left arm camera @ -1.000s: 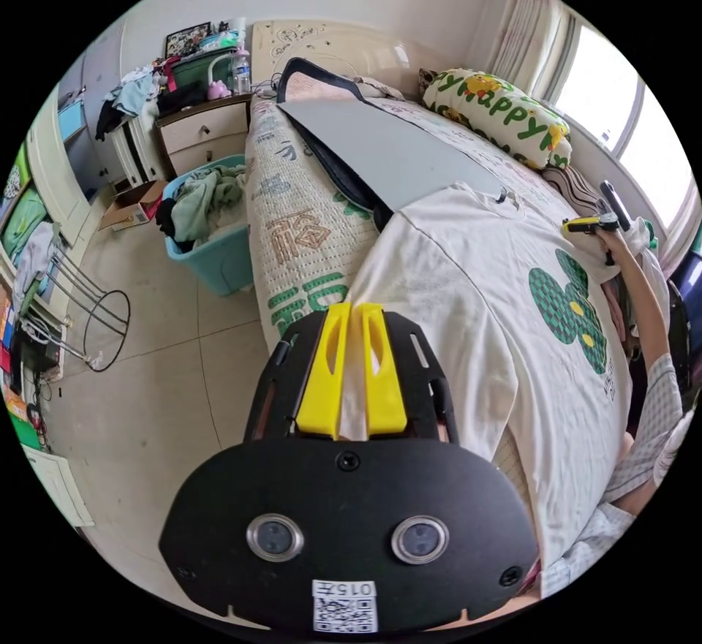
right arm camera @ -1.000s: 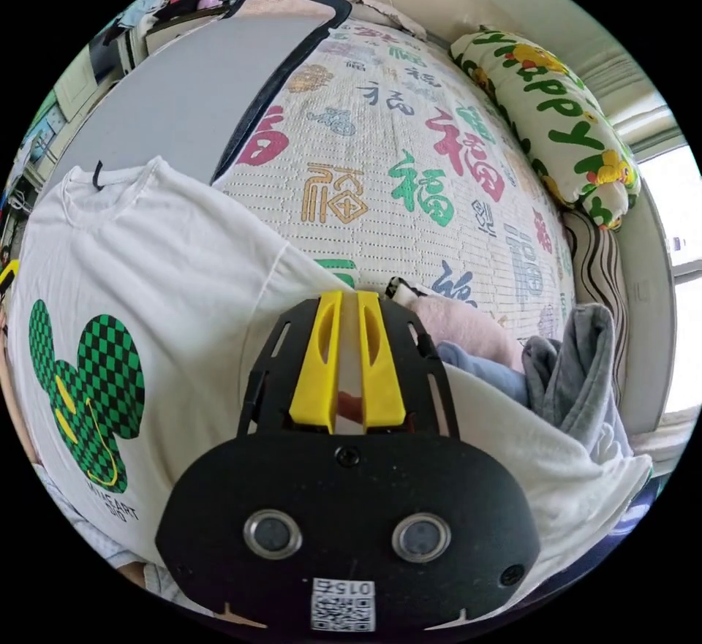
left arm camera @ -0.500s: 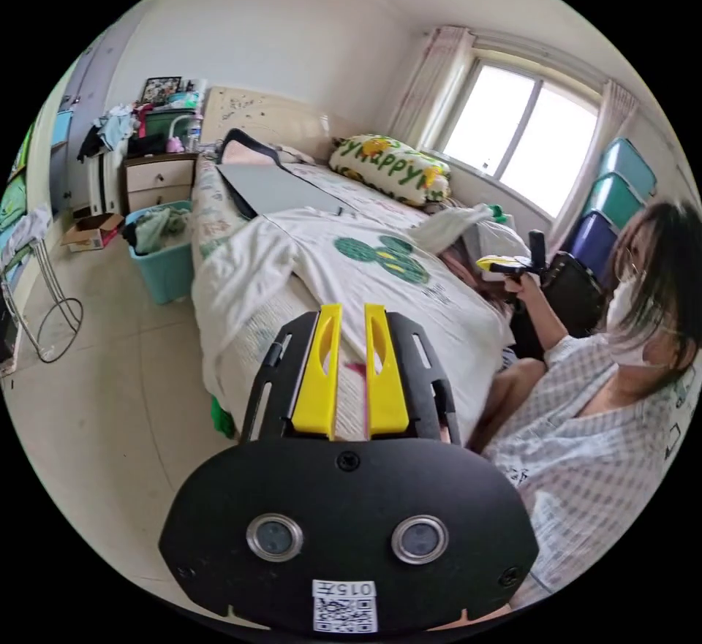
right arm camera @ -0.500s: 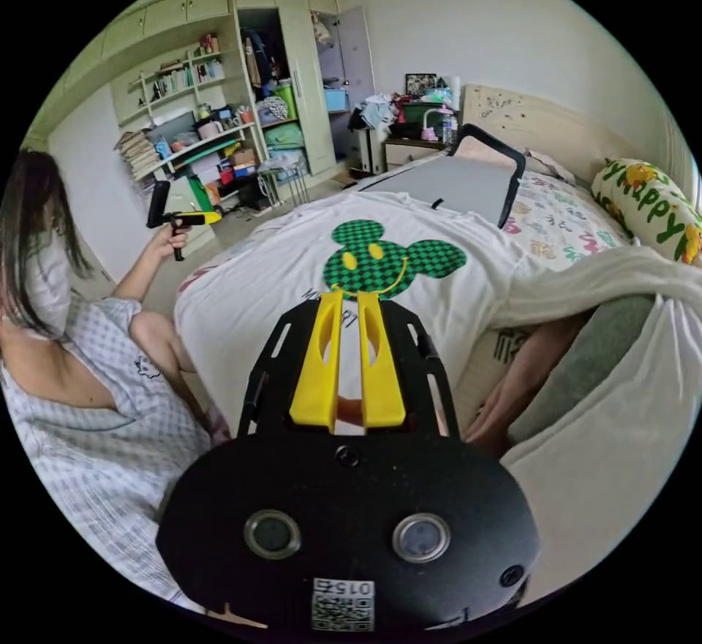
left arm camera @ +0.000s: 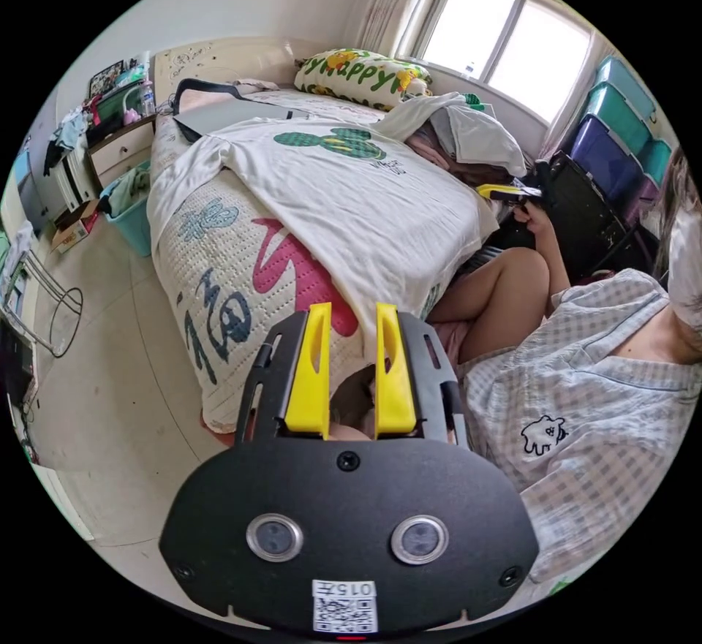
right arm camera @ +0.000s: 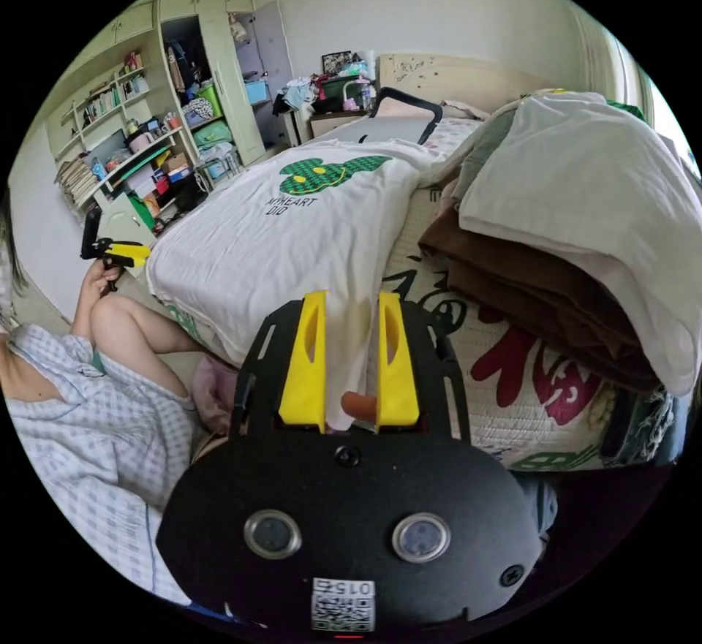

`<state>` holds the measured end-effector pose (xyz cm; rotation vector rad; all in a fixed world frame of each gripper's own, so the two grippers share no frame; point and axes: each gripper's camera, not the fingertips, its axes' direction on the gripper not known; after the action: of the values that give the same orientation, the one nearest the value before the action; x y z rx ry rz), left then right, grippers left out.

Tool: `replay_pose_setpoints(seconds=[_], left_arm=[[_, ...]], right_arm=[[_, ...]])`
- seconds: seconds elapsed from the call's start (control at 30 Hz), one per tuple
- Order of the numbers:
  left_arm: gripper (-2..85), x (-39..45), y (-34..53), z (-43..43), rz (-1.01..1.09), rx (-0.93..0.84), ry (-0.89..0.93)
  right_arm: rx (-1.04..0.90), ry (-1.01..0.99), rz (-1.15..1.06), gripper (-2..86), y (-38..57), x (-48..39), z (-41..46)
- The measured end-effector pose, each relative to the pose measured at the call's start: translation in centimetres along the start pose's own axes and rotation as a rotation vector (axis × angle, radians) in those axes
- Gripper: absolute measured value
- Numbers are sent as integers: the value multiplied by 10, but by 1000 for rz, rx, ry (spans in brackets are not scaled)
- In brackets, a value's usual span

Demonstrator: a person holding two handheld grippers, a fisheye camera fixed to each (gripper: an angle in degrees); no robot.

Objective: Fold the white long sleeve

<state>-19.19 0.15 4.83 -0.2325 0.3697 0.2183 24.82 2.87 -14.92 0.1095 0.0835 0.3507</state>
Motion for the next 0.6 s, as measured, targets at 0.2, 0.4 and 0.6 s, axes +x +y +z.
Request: replay_pose_setpoints(seconds=[0.2, 0.4, 0.6], left_arm=[[68, -8, -1, -8, 44, 6, -28], [77, -21, 3, -19, 46, 9, 22], [85, -44, 8, -28, 21, 24, 147]], right_arm=[[-20, -44, 32, 104, 27, 18, -11], [-8, -119, 52, 89, 48, 37, -33], [14, -186, 86, 77, 80, 59, -47]])
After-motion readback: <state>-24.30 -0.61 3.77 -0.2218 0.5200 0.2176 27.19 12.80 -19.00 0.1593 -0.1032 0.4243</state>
